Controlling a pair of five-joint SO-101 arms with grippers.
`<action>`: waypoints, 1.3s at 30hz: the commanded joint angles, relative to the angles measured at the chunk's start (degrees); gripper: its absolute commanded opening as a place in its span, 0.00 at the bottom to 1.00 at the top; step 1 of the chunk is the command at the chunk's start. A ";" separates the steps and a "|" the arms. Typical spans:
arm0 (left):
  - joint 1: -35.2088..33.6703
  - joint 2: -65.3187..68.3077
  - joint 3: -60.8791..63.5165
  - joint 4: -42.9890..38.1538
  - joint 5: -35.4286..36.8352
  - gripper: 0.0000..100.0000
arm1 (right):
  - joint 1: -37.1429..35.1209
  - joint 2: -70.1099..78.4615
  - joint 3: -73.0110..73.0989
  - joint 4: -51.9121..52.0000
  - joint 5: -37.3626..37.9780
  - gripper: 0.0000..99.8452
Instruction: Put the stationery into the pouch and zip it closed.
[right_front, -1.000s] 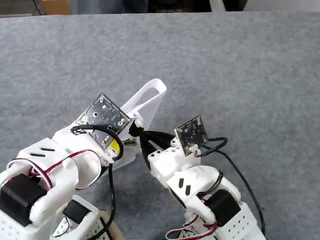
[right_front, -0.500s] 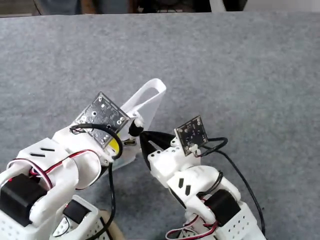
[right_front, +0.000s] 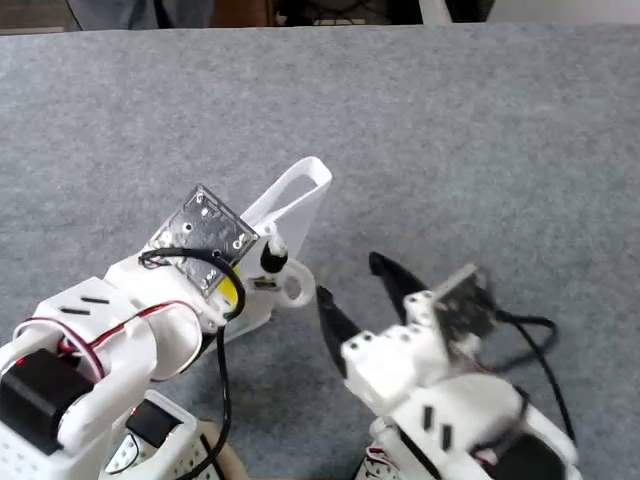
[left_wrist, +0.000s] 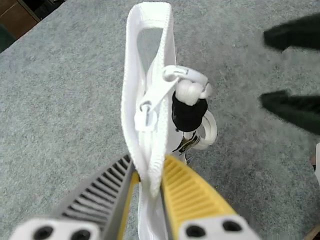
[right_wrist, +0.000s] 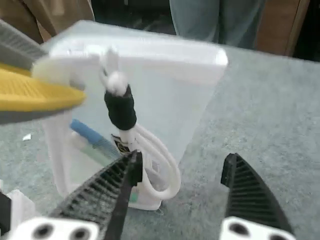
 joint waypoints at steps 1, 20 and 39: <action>4.18 -0.44 -1.27 4.40 -4.57 0.03 | 2.02 0.57 -6.11 0.88 3.52 0.27; 19.12 -0.53 -4.00 4.48 -5.71 0.03 | 13.89 1.01 0.92 -12.31 6.15 0.27; 15.52 -0.44 -3.38 4.22 -7.65 0.03 | 13.80 2.95 -13.93 11.60 8.53 0.27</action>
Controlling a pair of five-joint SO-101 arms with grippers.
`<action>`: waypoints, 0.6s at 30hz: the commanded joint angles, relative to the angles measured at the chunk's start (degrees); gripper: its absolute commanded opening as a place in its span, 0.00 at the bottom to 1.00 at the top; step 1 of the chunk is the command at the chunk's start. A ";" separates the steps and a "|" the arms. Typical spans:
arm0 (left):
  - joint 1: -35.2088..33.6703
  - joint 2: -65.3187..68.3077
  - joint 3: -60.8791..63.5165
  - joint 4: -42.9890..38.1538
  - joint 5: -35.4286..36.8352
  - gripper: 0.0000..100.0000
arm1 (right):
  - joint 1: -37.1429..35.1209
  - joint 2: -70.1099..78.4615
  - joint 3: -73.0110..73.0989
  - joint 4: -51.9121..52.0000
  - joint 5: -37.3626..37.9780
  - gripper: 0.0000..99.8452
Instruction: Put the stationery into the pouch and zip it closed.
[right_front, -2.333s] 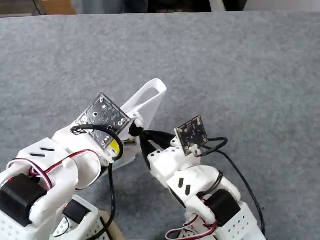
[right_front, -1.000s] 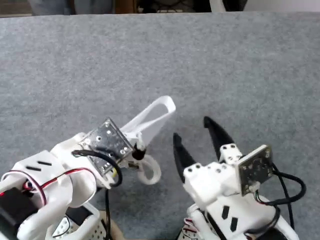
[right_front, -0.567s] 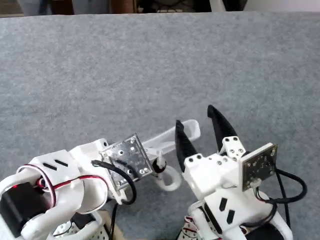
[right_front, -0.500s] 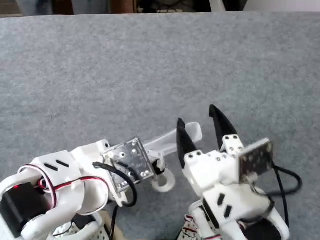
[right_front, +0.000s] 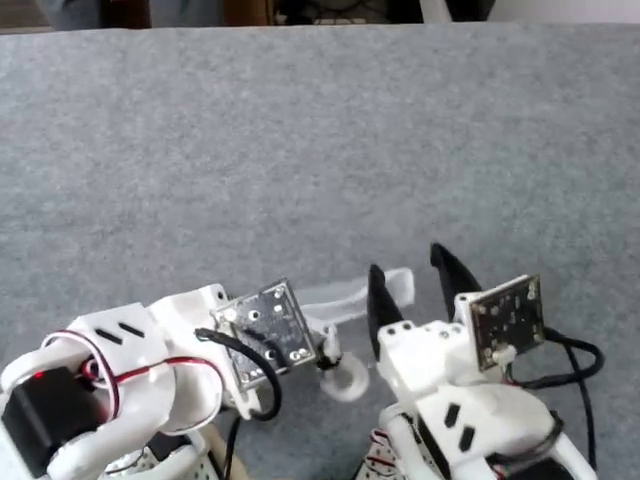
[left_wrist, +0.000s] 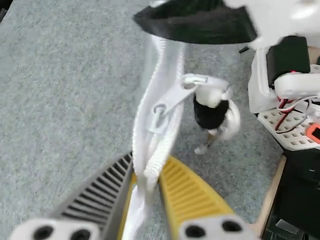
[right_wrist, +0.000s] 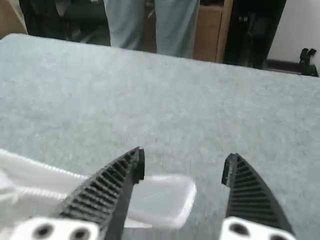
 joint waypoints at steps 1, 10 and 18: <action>-2.86 -0.44 -1.27 0.00 -2.64 0.03 | -1.32 1.63 -11.38 7.30 5.63 0.27; -2.51 -0.35 4.18 0.00 -6.33 0.03 | -1.41 4.35 -18.15 16.09 19.34 0.27; 0.31 -0.44 5.67 0.09 -9.23 0.03 | -1.58 5.76 -12.00 16.18 20.31 0.27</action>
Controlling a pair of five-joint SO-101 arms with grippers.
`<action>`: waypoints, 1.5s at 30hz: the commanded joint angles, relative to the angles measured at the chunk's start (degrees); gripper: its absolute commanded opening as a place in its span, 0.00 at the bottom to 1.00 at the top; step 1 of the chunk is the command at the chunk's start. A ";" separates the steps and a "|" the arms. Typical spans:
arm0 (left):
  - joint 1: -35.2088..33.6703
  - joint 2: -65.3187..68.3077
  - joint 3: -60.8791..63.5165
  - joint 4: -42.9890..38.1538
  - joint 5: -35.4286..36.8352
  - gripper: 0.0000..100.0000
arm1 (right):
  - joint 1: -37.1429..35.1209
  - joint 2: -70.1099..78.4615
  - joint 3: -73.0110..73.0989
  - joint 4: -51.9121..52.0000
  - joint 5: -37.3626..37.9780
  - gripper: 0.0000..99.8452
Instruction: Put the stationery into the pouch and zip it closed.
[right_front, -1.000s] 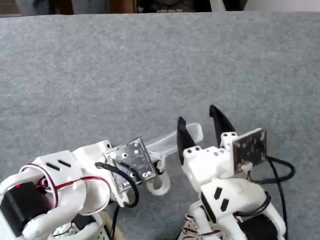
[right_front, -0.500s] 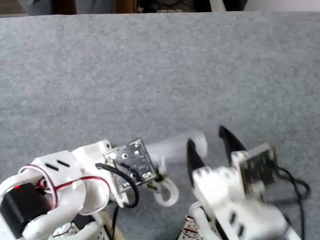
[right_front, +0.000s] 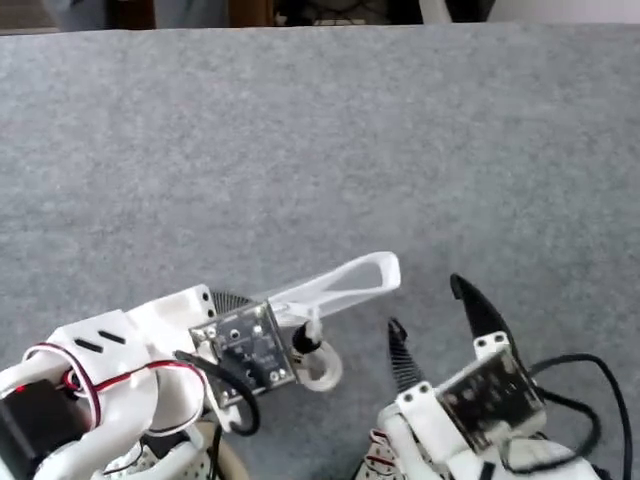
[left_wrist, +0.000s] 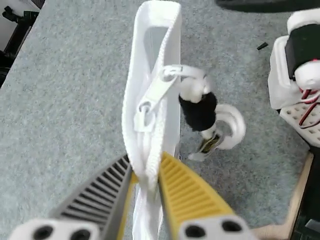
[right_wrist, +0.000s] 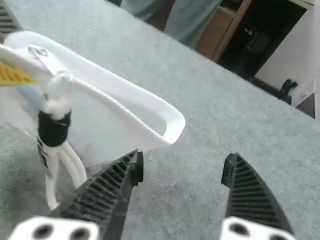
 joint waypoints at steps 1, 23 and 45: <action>3.30 0.44 1.45 0.70 -3.25 0.03 | -1.05 3.74 2.42 0.18 1.05 0.27; 12.53 5.54 5.58 0.70 -7.91 0.03 | -12.48 6.90 10.51 0.26 25.23 0.27; 12.00 5.63 -1.19 -1.05 -1.58 0.12 | -12.57 10.59 10.77 -2.55 26.64 0.01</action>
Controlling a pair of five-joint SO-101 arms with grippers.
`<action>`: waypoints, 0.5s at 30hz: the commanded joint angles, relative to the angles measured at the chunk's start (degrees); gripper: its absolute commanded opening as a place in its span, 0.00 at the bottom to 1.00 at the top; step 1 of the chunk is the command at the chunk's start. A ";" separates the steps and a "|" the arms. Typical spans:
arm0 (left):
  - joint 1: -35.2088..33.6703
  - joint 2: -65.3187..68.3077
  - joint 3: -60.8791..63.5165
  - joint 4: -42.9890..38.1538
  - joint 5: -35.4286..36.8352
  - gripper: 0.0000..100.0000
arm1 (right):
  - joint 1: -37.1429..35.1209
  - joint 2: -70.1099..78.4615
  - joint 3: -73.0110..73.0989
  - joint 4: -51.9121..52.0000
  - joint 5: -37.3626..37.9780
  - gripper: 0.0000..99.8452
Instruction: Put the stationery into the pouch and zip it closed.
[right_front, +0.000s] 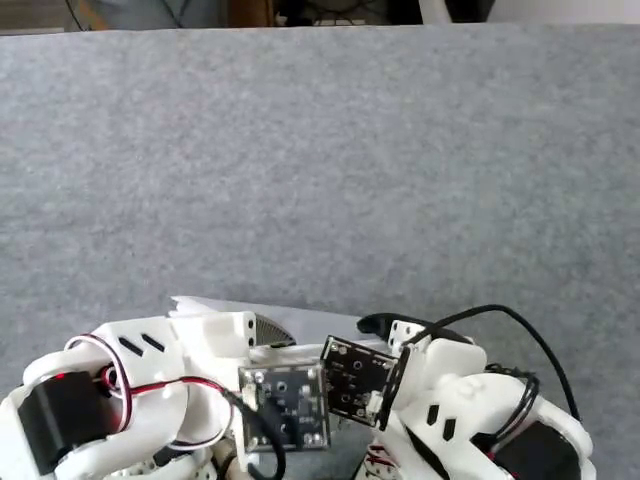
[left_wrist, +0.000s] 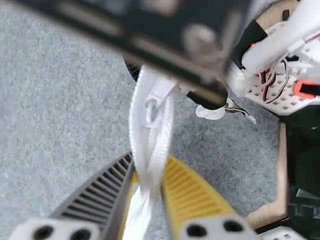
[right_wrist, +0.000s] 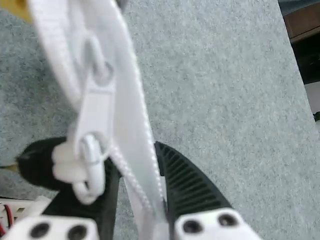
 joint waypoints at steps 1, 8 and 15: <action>-0.48 1.85 -2.77 -0.88 2.11 0.14 | -1.05 2.15 0.22 -1.76 0.18 0.01; 0.04 1.85 -3.30 -0.97 2.11 0.16 | -1.05 2.15 0.13 -1.85 0.18 0.01; 0.04 3.16 -8.22 -2.90 2.20 0.16 | -1.05 2.15 0.31 -1.85 0.18 0.01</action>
